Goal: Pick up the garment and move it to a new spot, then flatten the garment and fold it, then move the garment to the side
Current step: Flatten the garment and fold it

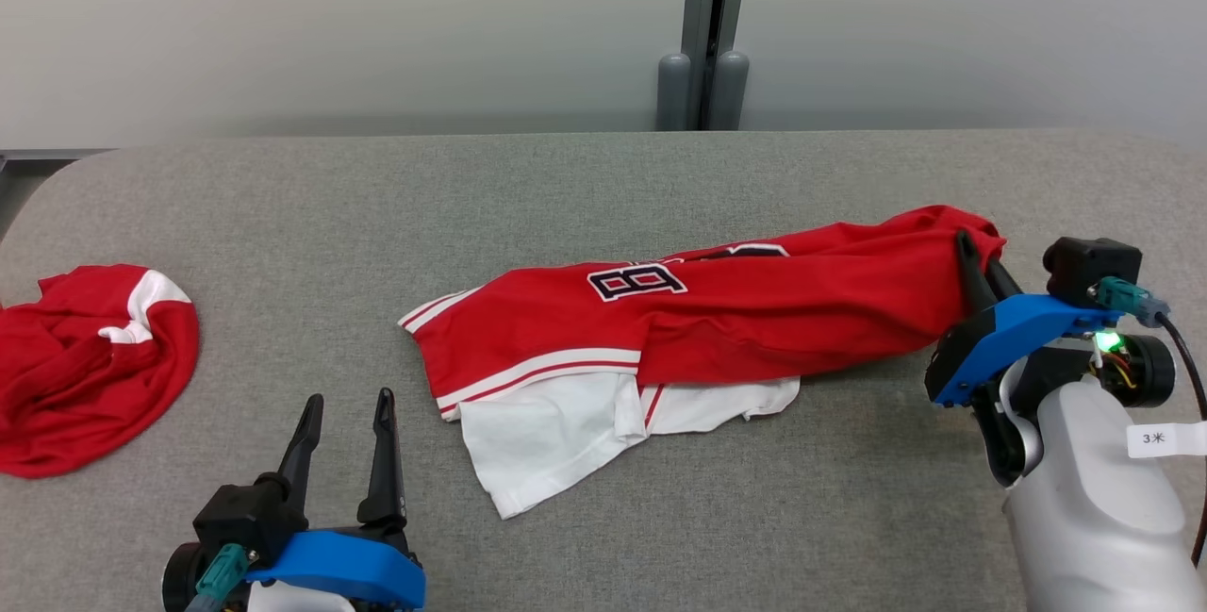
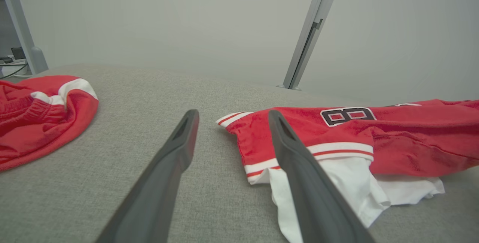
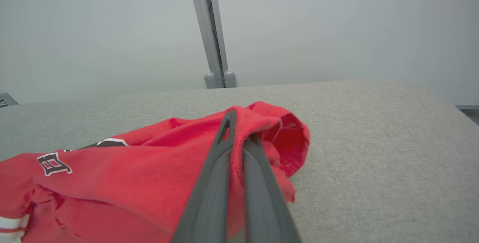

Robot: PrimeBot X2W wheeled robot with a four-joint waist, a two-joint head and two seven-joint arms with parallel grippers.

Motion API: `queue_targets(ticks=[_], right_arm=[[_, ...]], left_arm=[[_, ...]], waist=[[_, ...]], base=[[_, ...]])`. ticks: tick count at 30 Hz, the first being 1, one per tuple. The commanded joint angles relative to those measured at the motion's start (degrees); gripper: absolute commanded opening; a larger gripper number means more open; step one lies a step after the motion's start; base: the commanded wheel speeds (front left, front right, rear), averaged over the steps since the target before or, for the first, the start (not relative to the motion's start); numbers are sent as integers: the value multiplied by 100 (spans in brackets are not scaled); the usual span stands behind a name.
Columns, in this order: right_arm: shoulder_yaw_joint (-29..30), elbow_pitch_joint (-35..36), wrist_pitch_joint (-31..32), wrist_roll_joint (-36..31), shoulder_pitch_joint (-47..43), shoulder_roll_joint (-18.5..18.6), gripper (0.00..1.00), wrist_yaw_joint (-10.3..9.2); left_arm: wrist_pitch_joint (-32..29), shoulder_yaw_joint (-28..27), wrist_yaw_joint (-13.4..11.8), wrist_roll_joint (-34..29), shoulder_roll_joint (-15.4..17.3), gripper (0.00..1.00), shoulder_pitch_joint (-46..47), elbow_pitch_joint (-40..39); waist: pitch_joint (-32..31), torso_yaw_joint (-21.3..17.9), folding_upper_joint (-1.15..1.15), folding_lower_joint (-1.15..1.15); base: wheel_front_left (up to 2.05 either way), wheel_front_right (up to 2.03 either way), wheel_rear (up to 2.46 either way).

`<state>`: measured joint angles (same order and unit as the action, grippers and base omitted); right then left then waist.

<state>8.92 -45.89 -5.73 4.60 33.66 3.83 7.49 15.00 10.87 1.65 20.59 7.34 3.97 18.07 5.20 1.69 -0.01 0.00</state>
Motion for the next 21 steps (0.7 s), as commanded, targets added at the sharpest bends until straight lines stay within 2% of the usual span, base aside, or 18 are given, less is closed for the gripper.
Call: queue_targets(ticks=[1,2,3,8,13,16,21], right_arm=[[38,37,-48,-43,76,33,0,1],[29,58,-73,-83,97,17,16,1],[11,44,-41,-134,100,7,100,2],[39,41,-5,-109,-135,-39,100,2],[201,337,-174,-83,-395,-51,100,2],[258,696,-275,-32,-707,-71,100,2],[37,1651,-423,40,-1515,-81,100,2]], left_arm=[[27,-33,27,-14,7,100,92,-20],[28,-38,32,-20,2,100,96,-23],[27,-40,27,-27,-2,100,98,-19],[27,-78,49,-39,-17,100,74,21],[27,-120,52,-51,-24,100,51,25],[27,-127,63,-67,-33,100,38,25],[28,-170,79,-94,-52,100,-13,-3]], waist=[[4,1,1,0],[7,3,1,0],[8,6,1,0],[-6,-16,1,0],[-29,-77,1,0],[-60,-91,1,0],[-90,-122,1,0]], base=[[0,0,0],[0,0,0],[0,0,0],[0,0,0],[0,0,0],[0,0,0],[0,0,0]])
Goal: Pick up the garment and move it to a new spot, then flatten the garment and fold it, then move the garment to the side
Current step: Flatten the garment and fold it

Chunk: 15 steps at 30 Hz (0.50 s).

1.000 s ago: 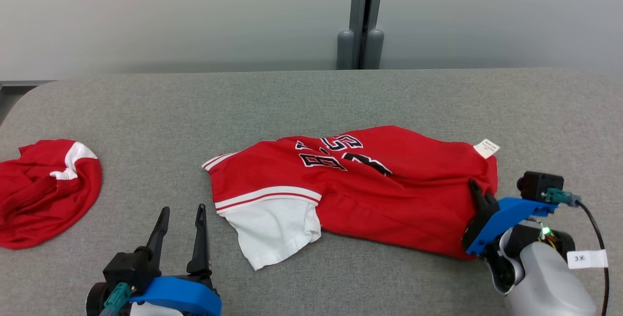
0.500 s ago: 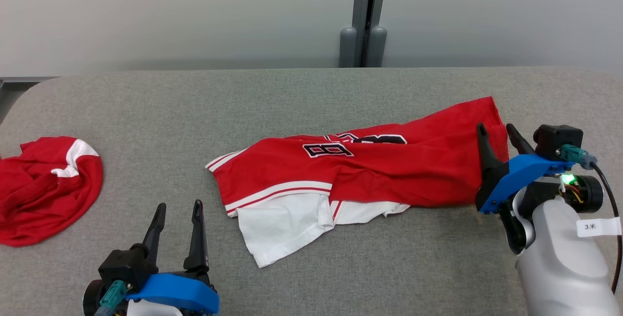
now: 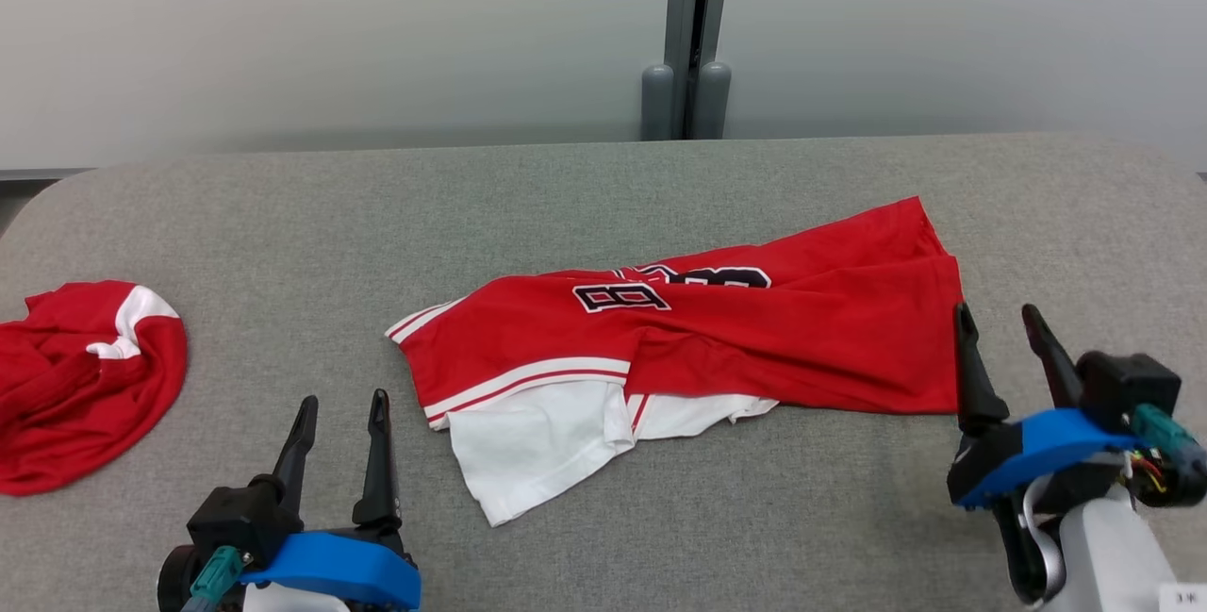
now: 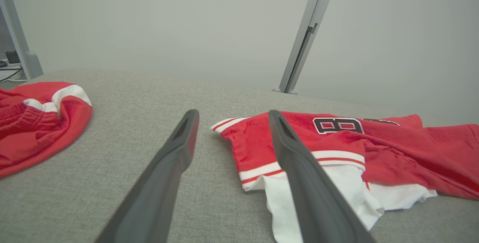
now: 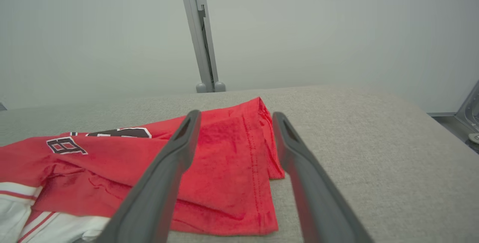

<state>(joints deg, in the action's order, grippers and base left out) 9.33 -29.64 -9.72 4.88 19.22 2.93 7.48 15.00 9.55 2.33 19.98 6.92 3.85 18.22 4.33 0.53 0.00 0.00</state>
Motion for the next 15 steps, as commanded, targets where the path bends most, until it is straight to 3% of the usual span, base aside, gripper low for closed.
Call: queue_targets(ticks=[1,10,15], right_arm=[[-30,246,-75,-5,-261,8,100,3],[-472,1600,-204,274,-1560,2,100,3],[-303,1933,19,353,-1865,2,100,3]], left_arm=[[27,-51,15,-42,-8,100,-19,-21],[27,-123,7,-198,2,100,-149,-47],[28,-150,29,-256,-18,100,-238,-17]], waist=[[-14,-18,0,0],[-153,-132,0,0],[-250,-150,0,0]], base=[[0,0,0],[0,0,0],[0,0,0]])
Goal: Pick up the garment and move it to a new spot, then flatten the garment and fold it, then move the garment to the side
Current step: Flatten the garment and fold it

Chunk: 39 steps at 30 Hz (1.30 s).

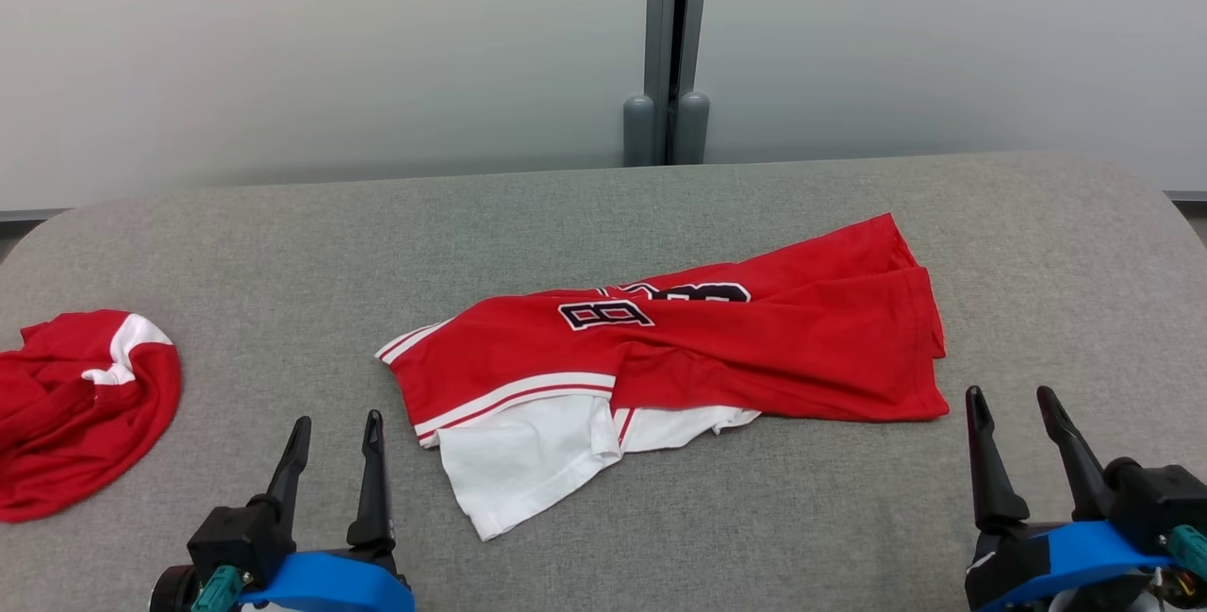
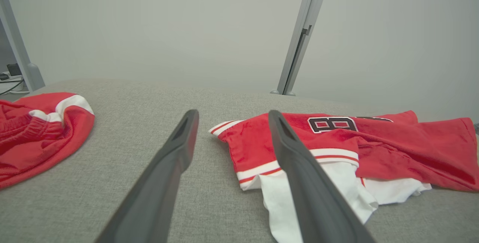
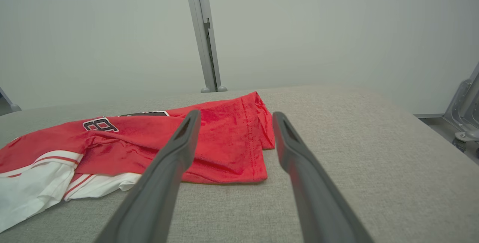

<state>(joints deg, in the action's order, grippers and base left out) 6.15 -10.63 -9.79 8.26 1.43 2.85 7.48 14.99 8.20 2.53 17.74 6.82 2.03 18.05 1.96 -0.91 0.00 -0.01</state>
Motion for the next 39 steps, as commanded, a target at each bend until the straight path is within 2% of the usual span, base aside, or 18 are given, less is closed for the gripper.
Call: queue_targets(ticks=[1,12,19,24,28,39], right_arm=[[54,79,62,47,-125,10,100,3],[118,312,261,226,-204,9,100,3],[142,-41,776,166,167,10,100,3],[283,-568,1183,162,608,10,100,3],[354,-1286,1329,134,1202,8,100,3],[356,-2906,1147,-8,2236,10,100,3]], left_arm=[[28,-25,19,-32,-11,100,-59,9],[28,-26,74,-119,-50,100,-65,82],[-323,242,187,26,-142,100,20,465],[-962,570,313,283,-261,100,134,912],[-1356,776,271,434,-327,100,353,1217],[-1684,1048,65,545,-378,100,696,1519]], waist=[[-22,-7,0,1],[-29,27,0,1],[91,-23,0,1],[197,-64,0,1],[353,-89,0,1],[733,-42,0,1]], base=[[0,0,0],[0,0,0],[0,0,0],[0,0,0],[0,0,0],[0,0,0]])
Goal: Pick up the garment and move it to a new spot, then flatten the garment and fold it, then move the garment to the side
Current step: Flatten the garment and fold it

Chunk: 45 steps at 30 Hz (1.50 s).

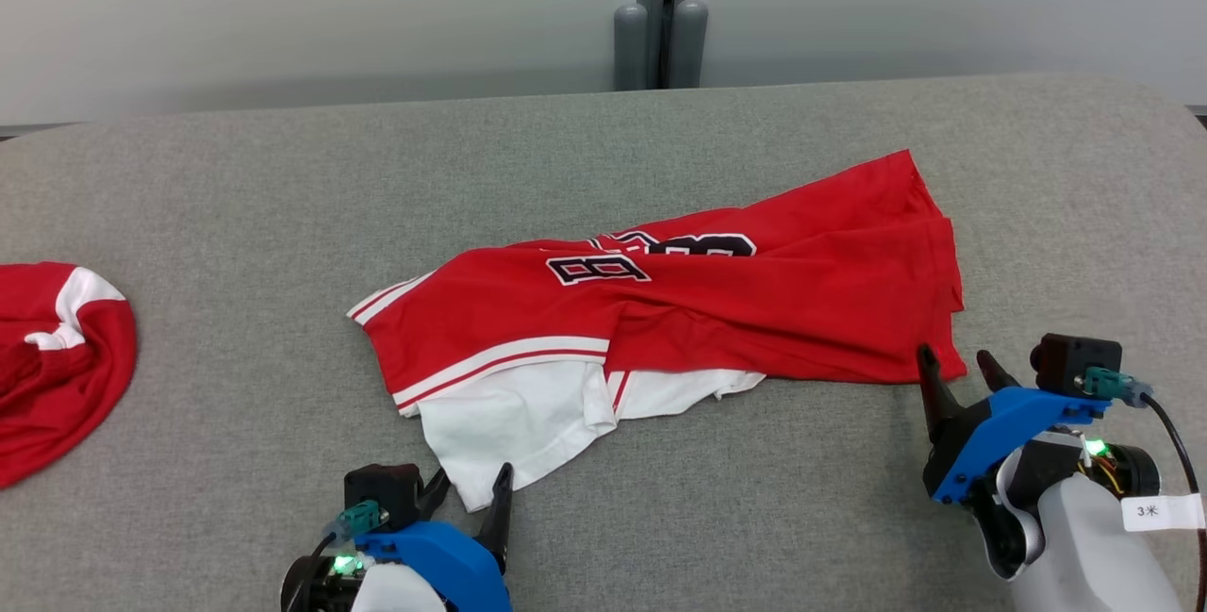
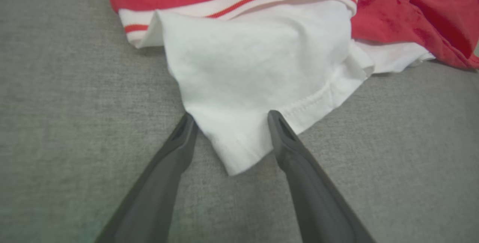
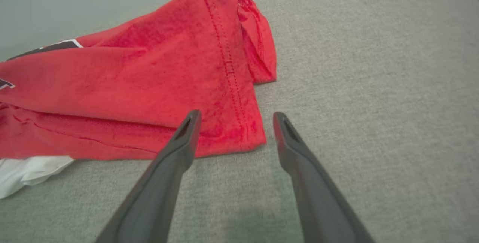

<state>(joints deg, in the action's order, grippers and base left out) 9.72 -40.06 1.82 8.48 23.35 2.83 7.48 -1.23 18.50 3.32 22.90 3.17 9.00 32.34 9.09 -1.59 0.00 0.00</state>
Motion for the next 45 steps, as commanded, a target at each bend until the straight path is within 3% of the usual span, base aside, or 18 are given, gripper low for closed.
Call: queue_targets(ticks=[1,2,3,6,8,9,10,11,12,19,24,33,40,45], right_arm=[[15,-109,-53,-68,121,12,100,3],[80,-256,-71,-81,200,15,100,3],[127,-414,-83,-103,277,15,100,3],[246,-867,-74,-262,500,9,100,3],[239,-1139,-79,-355,610,11,100,3],[192,-1288,-47,-341,648,3,100,4],[161,-1410,-48,-345,683,-1,100,4],[140,-1503,-89,-386,718,-3,45,4],[133,-1577,-129,-413,741,-10,0,4],[164,-1522,-755,-76,801,14,0,3],[44,-712,-1064,144,548,16,0,3],[70,2483,-251,132,-395,16,0,3],[86,5062,775,135,-855,15,0,3],[112,6270,1438,-34,-713,10,0,3]], left_arm=[[-61,32,-15,31,-17,96,4,105],[-65,54,-15,32,-18,89,10,119],[-58,75,-14,39,-21,50,27,134],[-61,161,3,39,-29,44,83,179],[-59,203,21,43,-27,32,119,215],[-76,228,34,59,-29,13,126,236],[-87,243,48,70,-29,0,135,255],[-95,261,71,81,-29,0,140,267],[-81,286,92,97,-29,0,145,273],[541,218,259,493,-23,0,188,-108],[904,-36,314,1010,-24,0,131,-1146],[557,-452,102,1078,587,0,212,-3521],[-208,-590,-29,1129,975,0,765,-4945],[-894,-576,-110,1164,1203,0,1298,-5704]], waist=[[47,38,0,0],[82,53,0,0],[110,65,0,0],[197,113,0,0],[233,143,0,0],[244,152,0,0],[256,157,0,0],[265,161,0,0],[266,169,0,0],[28,227,0,0],[-246,195,0,0],[-533,37,0,0],[-455,-51,0,0],[-234,-126,0,0]], base=[[0,0,0],[0,0,0],[0,0,0],[0,0,0],[0,0,0],[0,0,0],[0,0,0],[0,0,0],[0,0,0],[0,0,0],[0,0,0],[0,0,0],[0,0,0],[0,0,0]])
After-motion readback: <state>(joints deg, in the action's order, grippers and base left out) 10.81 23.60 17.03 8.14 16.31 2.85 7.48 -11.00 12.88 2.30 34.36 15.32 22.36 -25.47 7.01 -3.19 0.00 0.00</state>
